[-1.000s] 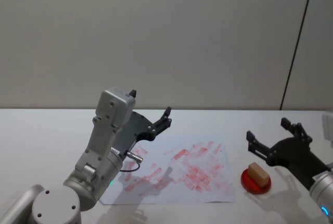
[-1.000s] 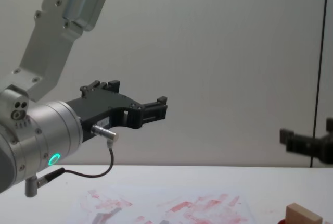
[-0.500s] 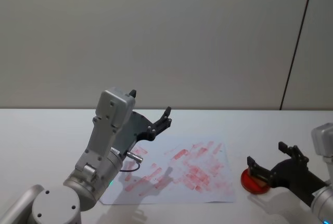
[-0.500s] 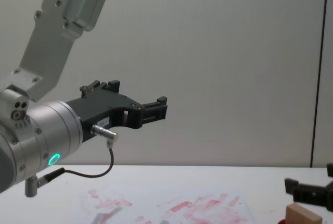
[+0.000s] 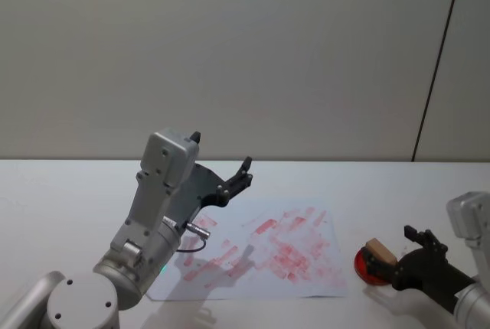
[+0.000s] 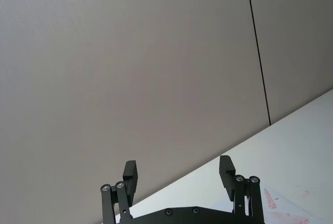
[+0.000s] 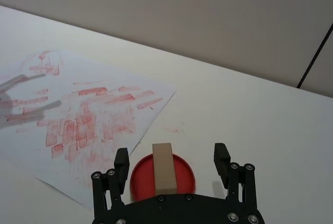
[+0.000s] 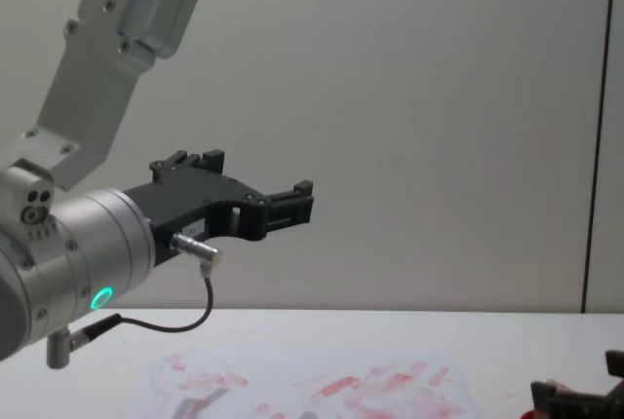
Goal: Use the one hand to pick up the stamp and affix it onto the A4 paper.
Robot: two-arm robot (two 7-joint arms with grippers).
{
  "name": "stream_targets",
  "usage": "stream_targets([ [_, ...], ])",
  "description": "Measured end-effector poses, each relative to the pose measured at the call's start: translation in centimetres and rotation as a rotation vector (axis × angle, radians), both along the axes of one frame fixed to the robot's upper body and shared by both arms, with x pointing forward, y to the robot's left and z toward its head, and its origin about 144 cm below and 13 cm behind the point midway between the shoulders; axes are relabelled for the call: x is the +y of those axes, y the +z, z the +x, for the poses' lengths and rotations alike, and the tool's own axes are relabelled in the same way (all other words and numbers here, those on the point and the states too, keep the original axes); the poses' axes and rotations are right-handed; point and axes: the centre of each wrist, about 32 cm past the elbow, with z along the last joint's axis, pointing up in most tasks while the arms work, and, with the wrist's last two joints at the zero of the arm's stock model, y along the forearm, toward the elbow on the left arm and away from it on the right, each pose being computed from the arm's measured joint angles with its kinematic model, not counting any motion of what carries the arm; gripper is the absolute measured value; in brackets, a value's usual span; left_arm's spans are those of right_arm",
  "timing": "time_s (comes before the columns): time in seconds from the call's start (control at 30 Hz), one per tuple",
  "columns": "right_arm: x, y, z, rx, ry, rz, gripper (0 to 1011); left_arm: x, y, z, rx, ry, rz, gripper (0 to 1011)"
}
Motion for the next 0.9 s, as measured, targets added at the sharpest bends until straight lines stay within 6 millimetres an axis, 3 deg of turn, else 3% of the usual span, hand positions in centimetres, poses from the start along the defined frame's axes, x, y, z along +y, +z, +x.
stream_targets([
  [0.2,0.0,-0.4,0.2,0.022,0.009,-0.005,929,0.0,0.0,0.0,0.000,0.000,0.000,1002],
  [0.73,-0.1,-1.2,0.9,0.062,0.024,-0.001,475,0.0,0.0,0.0,0.000,0.000,0.000,1002],
  [0.9,0.0,-1.3,1.1,0.064,0.026,0.005,286,0.0,0.0,0.0,0.000,0.000,0.000,1002],
])
